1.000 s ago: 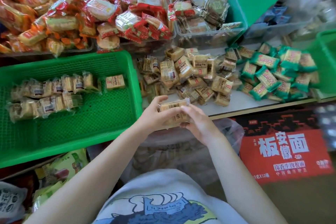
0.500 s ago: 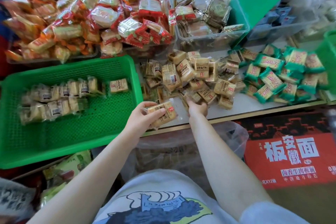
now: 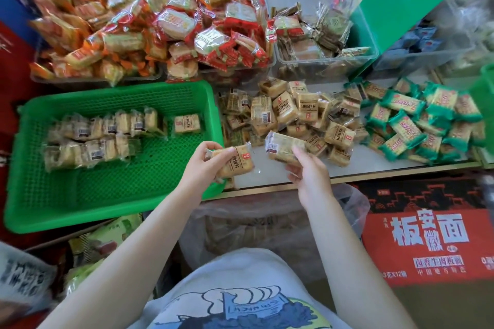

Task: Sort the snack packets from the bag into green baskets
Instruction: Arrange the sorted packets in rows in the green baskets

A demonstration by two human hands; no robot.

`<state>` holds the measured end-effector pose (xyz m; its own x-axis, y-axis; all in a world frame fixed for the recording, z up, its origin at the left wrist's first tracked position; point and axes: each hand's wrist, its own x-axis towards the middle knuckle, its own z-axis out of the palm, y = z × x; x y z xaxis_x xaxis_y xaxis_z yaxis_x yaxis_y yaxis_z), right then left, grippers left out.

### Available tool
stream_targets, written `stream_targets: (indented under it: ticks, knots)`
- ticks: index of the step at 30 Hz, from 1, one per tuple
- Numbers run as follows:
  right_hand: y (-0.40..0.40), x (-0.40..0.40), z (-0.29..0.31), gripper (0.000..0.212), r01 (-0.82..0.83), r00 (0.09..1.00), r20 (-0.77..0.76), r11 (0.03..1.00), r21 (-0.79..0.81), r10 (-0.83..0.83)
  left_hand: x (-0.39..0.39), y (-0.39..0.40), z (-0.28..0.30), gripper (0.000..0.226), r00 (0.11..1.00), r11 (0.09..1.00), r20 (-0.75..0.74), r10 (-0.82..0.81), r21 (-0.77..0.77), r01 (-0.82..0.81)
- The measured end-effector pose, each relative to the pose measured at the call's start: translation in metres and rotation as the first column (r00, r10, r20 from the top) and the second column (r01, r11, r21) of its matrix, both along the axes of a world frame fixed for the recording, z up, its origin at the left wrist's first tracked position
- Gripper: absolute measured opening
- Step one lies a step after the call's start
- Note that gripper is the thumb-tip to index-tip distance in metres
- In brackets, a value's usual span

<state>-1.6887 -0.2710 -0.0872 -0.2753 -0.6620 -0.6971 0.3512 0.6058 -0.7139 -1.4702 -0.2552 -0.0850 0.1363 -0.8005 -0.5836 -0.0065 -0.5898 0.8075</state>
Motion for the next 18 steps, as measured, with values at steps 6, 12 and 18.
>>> stream_targets:
  ticks: [6, 12, 18]
  knots:
    - [0.015, 0.054, 0.053, 0.031, -0.401, 0.914, -0.156, 0.894, -0.200, 0.375, 0.026, 0.010, 0.010, 0.041, 0.995, 0.999, -0.101, 0.016, -0.048, -0.021]
    - [0.032, 0.114, 0.060, 0.031, -0.603, 0.794, -0.225, 0.778, -0.174, 0.565, 0.050, 0.026, 0.020, 0.061, 0.998, 0.999, -0.048, 0.047, -0.006, -0.048]
    - [0.031, 0.159, 0.044, 0.055, -0.669, 0.743, -0.044, 0.739, -0.080, 0.668, 0.092, 0.043, 0.020, 0.073, 0.953, 0.983, -0.239, 0.185, 0.059, -0.176]
